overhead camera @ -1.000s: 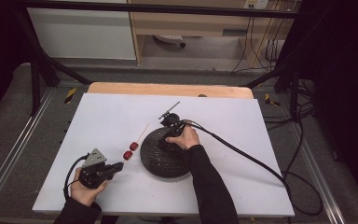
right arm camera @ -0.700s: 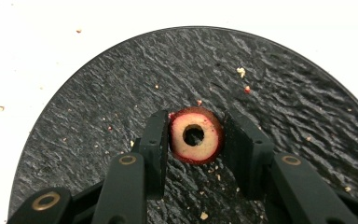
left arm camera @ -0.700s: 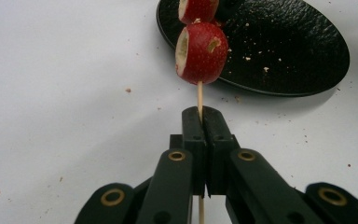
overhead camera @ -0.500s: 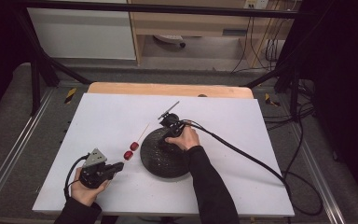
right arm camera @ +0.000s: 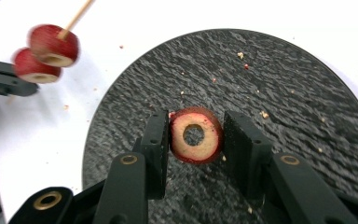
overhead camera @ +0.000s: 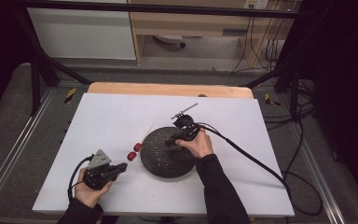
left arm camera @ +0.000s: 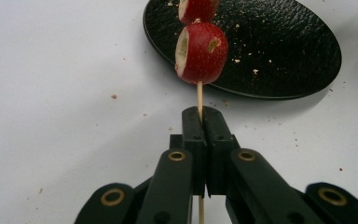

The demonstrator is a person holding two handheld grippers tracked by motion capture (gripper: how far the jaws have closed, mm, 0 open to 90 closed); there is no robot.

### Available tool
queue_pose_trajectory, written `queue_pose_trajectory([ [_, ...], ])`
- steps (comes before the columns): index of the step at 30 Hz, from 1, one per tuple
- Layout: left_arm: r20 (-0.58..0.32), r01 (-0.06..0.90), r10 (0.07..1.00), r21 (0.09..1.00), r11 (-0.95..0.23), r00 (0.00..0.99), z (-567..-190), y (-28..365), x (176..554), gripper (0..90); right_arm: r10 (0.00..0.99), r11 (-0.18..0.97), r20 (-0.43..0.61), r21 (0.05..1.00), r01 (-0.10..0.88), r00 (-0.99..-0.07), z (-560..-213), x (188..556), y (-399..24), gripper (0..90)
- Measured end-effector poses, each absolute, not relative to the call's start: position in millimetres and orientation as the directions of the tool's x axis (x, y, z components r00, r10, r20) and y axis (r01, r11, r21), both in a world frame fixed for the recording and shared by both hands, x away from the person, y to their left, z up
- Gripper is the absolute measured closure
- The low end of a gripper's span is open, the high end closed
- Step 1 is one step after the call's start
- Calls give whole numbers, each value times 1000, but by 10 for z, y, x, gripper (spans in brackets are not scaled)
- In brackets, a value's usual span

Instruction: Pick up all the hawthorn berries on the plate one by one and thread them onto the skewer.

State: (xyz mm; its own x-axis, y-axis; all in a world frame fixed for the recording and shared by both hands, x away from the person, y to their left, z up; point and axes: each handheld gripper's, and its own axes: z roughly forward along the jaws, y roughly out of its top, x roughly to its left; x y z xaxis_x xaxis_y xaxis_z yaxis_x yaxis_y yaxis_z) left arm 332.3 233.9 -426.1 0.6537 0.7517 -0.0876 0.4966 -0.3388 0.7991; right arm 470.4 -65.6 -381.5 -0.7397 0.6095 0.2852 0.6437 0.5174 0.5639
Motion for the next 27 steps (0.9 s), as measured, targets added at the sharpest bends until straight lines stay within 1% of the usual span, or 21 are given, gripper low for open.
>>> queue_pose_trajectory([
  [4, -86, 496, 748, 797, -345, 658, -4268, 2294, 3324, 885, 608, 478, 308, 594, 647, -732, -3804, 4633, -756, 624],
  [6, -85, 495, 745, 795, -349, 662, -4274, 2263, 3317, 885, 603, 436, 324, 632, 641, -729, -3804, 4572, -848, 624],
  [7, -85, 495, 745, 795, -349, 662, -4274, 2263, 3317, 885, 603, 436, 324, 632, 641, -729, -3804, 4572, -848, 624],
  [8, -85, 495, 744, 795, -350, 663, -4275, 2252, 3316, 885, 602, 389, 346, 660, 643, -720, -3801, 4522, -913, 624],
  [12, -86, 493, 743, 797, -348, 664, -4277, 2225, 3309, 885, 602, 355, 350, 688, 633, -718, -3811, 4465, -975, 624],
  [14, -85, 490, 741, 800, -347, 666, -4271, 2209, 3299, 885, 596, 302, 371, 718, 628, -712, -3834, 4404, -1048, 625],
  [17, -89, 488, 742, 804, -341, 665, -4263, 2183, 3285, 885, 590, 248, 400, 737, 629, -701, -3866, 4351, -1121, 625],
  [18, -90, 486, 741, 805, -339, 665, -4261, 2173, 3281, 885, 590, 248, 400, 737, 629, -701, -3866, 4351, -1121, 625],
  [19, -88, 484, 740, 806, -340, 666, -4257, 2157, 3278, 885, 587, 225, 414, 742, 631, -696, -3882, 4327, -1146, 625],
  [20, -89, 485, 741, 807, -338, 666, -4257, 2142, 3274, 885, 582, 177, 436, 756, 630, -687, -3919, 4273, -1204, 625],
  [21, -90, 484, 741, 808, -337, 666, -4256, 2126, 3270, 885, 582, 177, 436, 756, 630, -687, -3919, 4273, -1204, 625],
  [22, -95, 487, 741, 807, -333, 664, -4257, 2106, 3265, 885, 578, 153, 448, 761, 630, -682, -3935, 4250, -1230, 625],
  [23, -93, 486, 741, 807, -336, 666, -4257, 2093, 3261, 885, 574, 104, 473, 768, 632, -669, -3960, 4212, -1272, 625],
  [24, -92, 485, 741, 808, -334, 665, -4257, 2073, 3255, 885, 574, 104, 473, 768, 632, -669, -3960, 4212, -1272, 625],
  [25, -94, 485, 741, 809, -333, 665, -4257, 2053, 3250, 885, 568, 50, 494, 778, 626, -659, -3989, 4178, -1315, 625],
  [27, -97, 485, 741, 810, -329, 664, -4256, 2012, 3238, 885, 567, 3, 513, 781, 624, -644, -4011, 4154, -1351, 625],
])
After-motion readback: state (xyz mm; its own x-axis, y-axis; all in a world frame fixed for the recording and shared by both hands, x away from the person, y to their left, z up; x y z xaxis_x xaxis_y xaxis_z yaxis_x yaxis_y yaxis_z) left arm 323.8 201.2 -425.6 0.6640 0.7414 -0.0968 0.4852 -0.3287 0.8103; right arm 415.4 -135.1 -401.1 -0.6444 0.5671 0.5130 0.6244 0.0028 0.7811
